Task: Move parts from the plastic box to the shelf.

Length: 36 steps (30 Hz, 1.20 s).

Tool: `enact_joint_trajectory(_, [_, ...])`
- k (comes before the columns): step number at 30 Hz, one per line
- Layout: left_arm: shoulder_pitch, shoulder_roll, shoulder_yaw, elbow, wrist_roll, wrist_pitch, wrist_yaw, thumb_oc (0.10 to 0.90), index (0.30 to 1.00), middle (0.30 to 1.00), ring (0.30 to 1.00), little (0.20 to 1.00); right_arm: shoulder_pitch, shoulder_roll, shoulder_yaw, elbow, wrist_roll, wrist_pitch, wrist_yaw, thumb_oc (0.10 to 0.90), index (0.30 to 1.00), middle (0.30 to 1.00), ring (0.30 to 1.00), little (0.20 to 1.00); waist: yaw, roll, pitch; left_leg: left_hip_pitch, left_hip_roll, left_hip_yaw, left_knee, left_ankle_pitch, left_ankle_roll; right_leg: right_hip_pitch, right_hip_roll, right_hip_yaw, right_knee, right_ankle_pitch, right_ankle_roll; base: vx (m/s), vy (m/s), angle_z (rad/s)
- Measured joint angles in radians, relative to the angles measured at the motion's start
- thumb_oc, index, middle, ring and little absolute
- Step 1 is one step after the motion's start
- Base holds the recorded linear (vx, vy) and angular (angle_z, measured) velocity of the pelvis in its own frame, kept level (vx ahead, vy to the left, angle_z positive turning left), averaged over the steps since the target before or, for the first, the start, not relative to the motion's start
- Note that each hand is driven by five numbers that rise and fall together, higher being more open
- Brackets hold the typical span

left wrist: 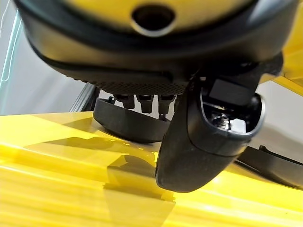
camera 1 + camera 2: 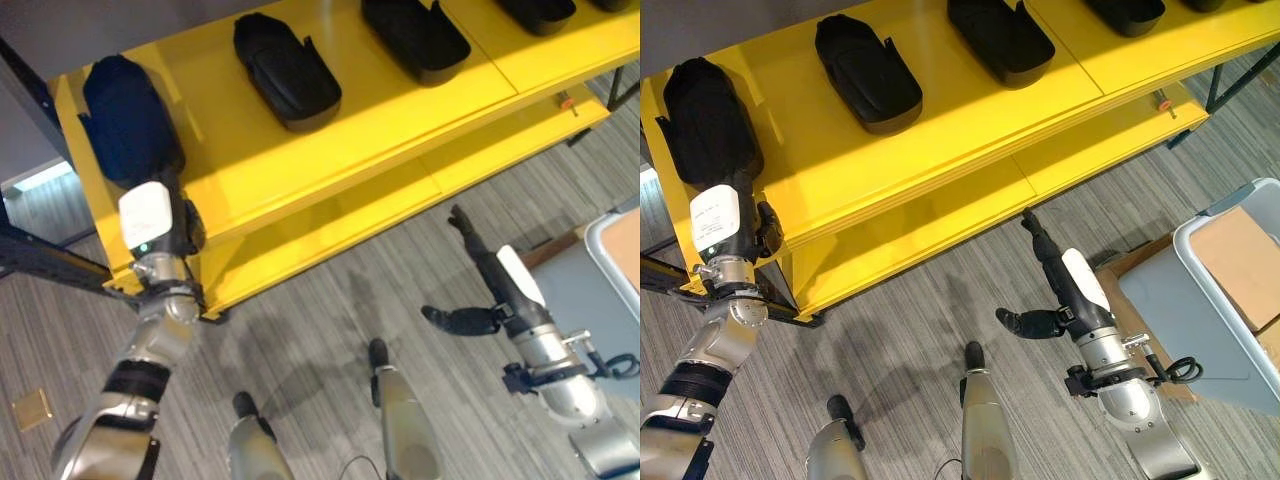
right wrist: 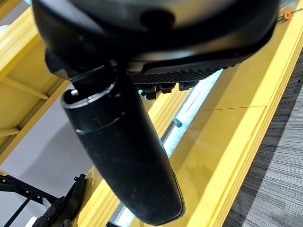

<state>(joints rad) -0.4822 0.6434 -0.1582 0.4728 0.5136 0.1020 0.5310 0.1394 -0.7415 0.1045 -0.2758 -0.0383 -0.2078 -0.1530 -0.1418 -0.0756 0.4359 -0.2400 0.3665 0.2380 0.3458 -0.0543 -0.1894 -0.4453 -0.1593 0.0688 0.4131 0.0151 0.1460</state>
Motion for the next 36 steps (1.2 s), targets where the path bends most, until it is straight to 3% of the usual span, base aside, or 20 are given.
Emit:
enact_joint_trajectory(20, [0.037,-0.002,0.001,-0.015,0.000,-0.005,-0.020,0.900,1.000,1.000,1.000,1.000,0.001,0.000,0.000,0.000,-0.002,0.000,0.000,0.900,1.000,1.000,1.000,1.000,0.006,0.000,0.000,0.009,0.000,0.000,-0.001,0.000,0.000,0.002,0.000,0.002,0.008,-0.007,-0.002,0.00,0.000,0.00])
enact_joint_trajectory(36, [0.085,-0.001,0.028,-0.123,0.000,-0.008,-0.064,0.900,1.000,1.000,1.000,1.000,0.010,0.000,0.000,0.000,-0.002,0.010,0.000,0.900,1.000,1.000,1.000,1.000,0.009,0.002,0.000,0.010,-0.001,0.000,-0.002,0.000,0.000,0.002,-0.001,0.002,0.009,-0.010,-0.006,0.00,0.000,0.00])
